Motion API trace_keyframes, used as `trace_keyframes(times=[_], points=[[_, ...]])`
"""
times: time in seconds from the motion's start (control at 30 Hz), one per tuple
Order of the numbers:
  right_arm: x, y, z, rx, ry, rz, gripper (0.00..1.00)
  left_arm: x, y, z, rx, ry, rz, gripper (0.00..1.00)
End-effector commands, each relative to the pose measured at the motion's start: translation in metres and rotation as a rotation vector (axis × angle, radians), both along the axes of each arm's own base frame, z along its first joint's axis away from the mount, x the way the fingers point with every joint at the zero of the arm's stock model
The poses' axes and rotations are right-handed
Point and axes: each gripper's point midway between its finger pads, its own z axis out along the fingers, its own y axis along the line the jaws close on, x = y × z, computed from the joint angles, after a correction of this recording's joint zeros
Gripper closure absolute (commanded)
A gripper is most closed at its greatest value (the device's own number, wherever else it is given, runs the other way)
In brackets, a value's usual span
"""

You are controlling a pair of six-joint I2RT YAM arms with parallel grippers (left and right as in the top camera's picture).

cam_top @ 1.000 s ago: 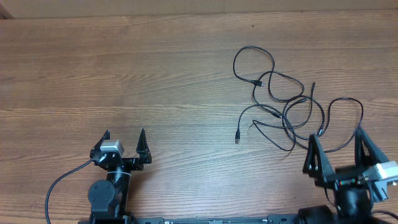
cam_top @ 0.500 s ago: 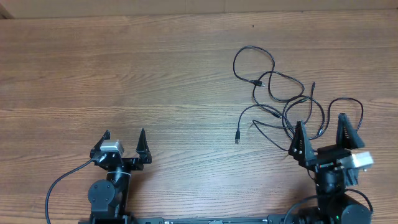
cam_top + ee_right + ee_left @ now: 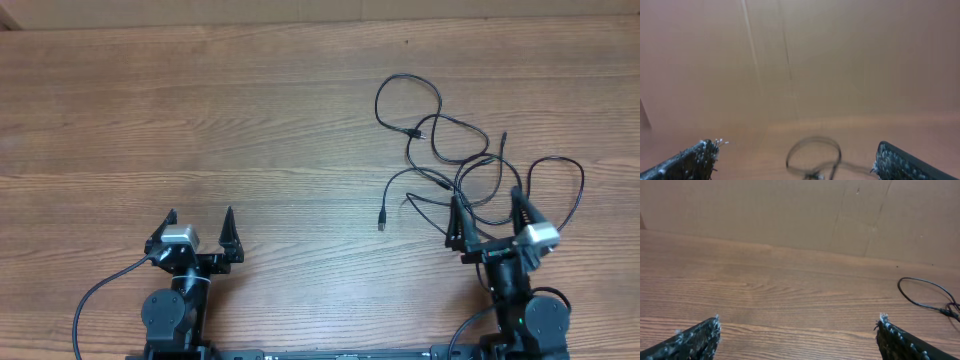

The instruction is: Untangle cables

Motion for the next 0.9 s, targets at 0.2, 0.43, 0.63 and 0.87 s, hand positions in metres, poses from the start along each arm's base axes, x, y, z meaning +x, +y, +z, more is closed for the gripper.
trace_keyframes(times=[0.2,0.43,0.63,0.87], points=[[0.002,0.000,-0.038,-0.047,0.136,-0.001,0.00,0.000,-0.001,0.000,-0.008,-0.007,-0.007,0.00],[0.003,-0.006,-0.037,-0.044,0.136,-0.021,0.00,0.000,-0.001,0.000,-0.008,-0.007,-0.007,0.00],[0.003,-0.009,-0.037,-0.044,0.136,-0.034,0.00,0.000,-0.001,0.000,-0.008,-0.007,-0.007,0.00],[0.003,-0.009,-0.038,-0.044,0.137,-0.033,0.00,0.000,-0.001,0.000,-0.008,-0.007,-0.007,0.00]])
